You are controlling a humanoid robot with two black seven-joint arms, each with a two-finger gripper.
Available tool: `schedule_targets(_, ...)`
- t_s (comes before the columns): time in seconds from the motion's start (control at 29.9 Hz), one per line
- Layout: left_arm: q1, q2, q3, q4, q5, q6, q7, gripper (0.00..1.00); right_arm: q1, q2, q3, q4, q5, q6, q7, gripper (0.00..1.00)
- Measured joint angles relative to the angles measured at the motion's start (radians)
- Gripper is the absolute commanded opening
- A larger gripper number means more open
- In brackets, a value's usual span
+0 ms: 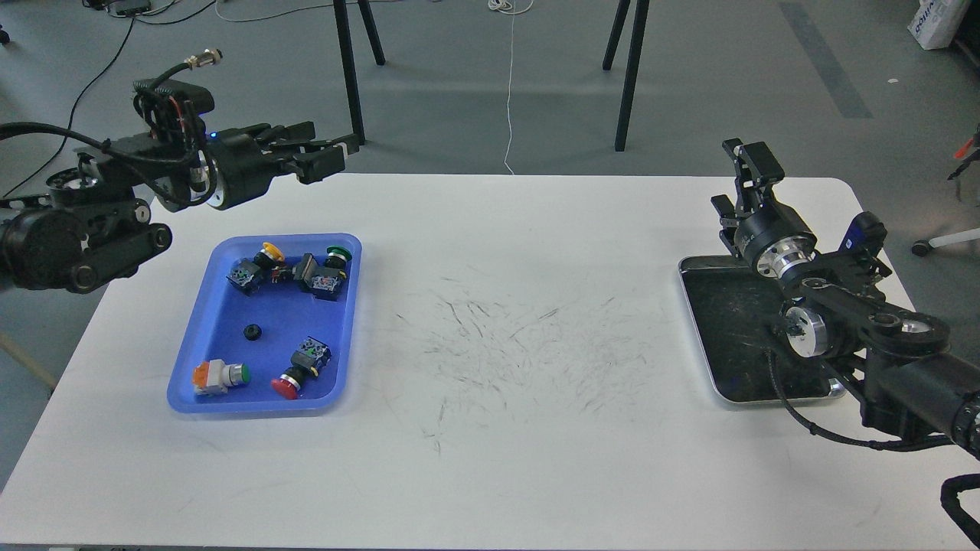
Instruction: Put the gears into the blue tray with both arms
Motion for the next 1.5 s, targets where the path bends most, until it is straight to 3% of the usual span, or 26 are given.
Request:
schedule_targets(0.37, 0.074, -0.11, -0.202, 0.038, -0.529, -0.101, 0.0, 1.0, -0.017, -0.045, -0.017, 0.02, -0.012, 0.063, 0.0, 0.99)
schedule_targets(0.64, 0.16, -0.187, -0.31, 0.089, -0.711, -0.177, -0.001, 1.0, -0.016, -0.15, -0.087, 0.152, -0.152, 0.078, 0.0, 0.99)
schedule_targets(1.07, 0.249, -0.229, -0.4, 0.113, -0.723, -0.208, 0.0, 1.0, -0.006, -0.351, -0.215, 0.389, -0.772, 0.08, 0.0, 0.99)
schedule_targets(1.5, 0.288, -0.23, -0.398, 0.115, -0.72, -0.206, 0.0, 1.0, 0.0, -0.461, -0.271, 0.432, -1.296, 0.08, 0.0, 0.99)
